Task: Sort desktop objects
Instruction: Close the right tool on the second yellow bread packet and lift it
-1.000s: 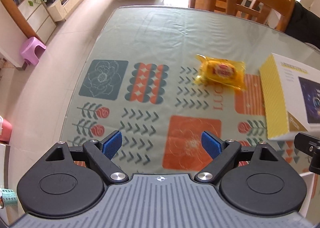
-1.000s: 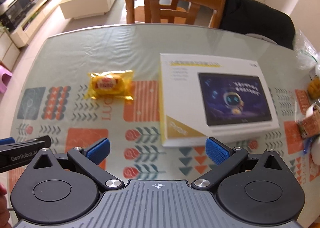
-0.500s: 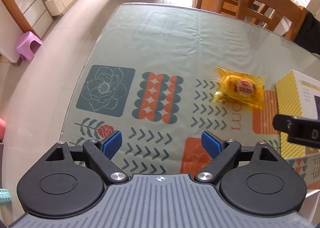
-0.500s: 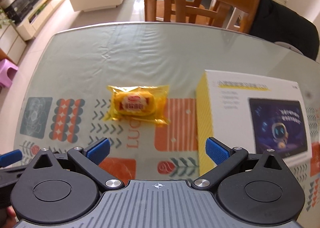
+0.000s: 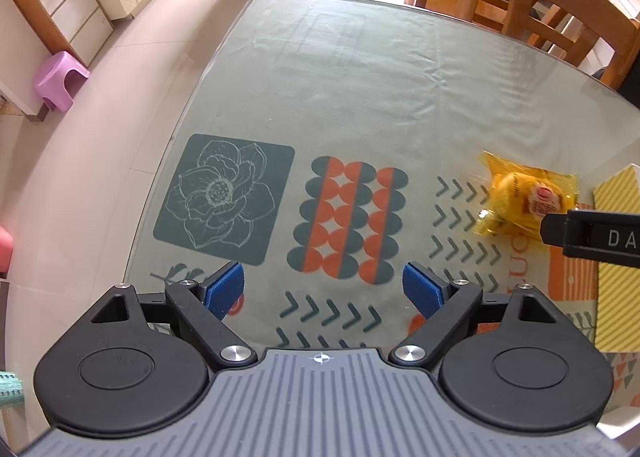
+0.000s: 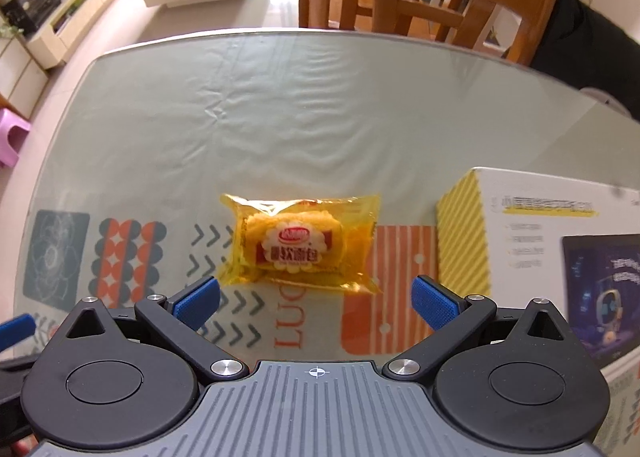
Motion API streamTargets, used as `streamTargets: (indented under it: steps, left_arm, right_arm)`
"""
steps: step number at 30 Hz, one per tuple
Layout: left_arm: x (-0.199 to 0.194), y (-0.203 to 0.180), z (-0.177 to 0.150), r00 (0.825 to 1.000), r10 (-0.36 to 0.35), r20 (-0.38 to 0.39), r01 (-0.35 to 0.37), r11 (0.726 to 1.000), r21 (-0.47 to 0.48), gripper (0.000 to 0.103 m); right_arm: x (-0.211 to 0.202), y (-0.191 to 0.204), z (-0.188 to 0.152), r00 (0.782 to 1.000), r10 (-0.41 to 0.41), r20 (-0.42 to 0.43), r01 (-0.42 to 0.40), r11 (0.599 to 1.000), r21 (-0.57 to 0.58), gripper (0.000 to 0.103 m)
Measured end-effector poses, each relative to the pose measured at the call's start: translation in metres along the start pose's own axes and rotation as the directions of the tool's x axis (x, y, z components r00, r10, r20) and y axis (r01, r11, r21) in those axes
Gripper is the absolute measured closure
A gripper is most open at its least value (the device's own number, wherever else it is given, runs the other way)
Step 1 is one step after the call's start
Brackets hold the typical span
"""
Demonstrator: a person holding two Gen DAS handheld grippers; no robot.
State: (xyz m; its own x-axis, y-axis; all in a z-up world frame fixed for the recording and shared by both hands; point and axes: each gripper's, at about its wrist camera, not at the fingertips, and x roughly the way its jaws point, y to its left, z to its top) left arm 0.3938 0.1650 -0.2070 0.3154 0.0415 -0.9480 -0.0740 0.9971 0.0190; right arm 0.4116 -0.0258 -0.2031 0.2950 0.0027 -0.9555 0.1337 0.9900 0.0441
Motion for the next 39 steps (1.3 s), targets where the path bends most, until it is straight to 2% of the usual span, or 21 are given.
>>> streamTargets:
  steps: [16, 18, 24, 39]
  left_arm:
    - [0.027, -0.005, 0.004, 0.999, -0.002, -0.050, 0.003, 1.000, 0.018, 0.000]
    - [0.029, -0.004, 0.004, 0.999, 0.002, -0.054, -0.001, 1.000, 0.016, 0.000]
    - [0.034, -0.003, 0.006, 0.998, 0.015, -0.061, -0.014, 1.000, 0.012, 0.000]
    - [0.037, -0.005, 0.004, 0.997, 0.019, -0.081, -0.019, 1.000, 0.002, 0.000]
  right_arm:
    - [0.056, 0.016, 0.023, 0.999, 0.006, -0.049, -0.005, 1.000, 0.029, 0.000]
    - [0.067, 0.007, 0.040, 0.998, 0.014, -0.055, -0.012, 0.999, 0.034, 0.000]
    - [0.079, 0.007, 0.037, 0.996, 0.001, -0.089, 0.002, 0.999, 0.043, 0.000]
    - [0.081, 0.007, 0.023, 0.999, -0.025, -0.040, 0.027, 0.998, 0.060, 0.000]
